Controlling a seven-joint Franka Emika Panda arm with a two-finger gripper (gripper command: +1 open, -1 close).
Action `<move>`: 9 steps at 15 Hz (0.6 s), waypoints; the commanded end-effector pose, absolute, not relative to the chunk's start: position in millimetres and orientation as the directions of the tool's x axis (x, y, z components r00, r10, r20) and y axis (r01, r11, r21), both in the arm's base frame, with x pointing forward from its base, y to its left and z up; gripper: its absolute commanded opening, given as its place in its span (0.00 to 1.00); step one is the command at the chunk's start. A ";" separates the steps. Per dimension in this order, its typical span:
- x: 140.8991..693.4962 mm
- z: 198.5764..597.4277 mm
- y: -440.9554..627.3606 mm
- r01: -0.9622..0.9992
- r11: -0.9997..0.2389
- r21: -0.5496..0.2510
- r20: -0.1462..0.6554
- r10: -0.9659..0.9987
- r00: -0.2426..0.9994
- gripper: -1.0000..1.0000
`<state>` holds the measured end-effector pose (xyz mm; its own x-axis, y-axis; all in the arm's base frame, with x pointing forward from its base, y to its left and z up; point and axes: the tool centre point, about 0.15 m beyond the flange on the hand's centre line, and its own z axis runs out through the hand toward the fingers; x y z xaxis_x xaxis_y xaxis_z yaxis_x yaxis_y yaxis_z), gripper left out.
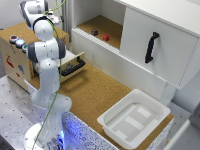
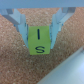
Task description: Grasp the yellow block and turn it right
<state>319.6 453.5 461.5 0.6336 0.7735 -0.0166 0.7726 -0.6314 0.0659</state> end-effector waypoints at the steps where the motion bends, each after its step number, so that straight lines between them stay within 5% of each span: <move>1: 309.9 456.2 450.7 0.567 -0.818 0.097 -0.026 0.568 0.823 0.00; 9: 350.1 419.9 453.7 0.152 -0.985 -0.082 0.036 0.150 0.988 0.00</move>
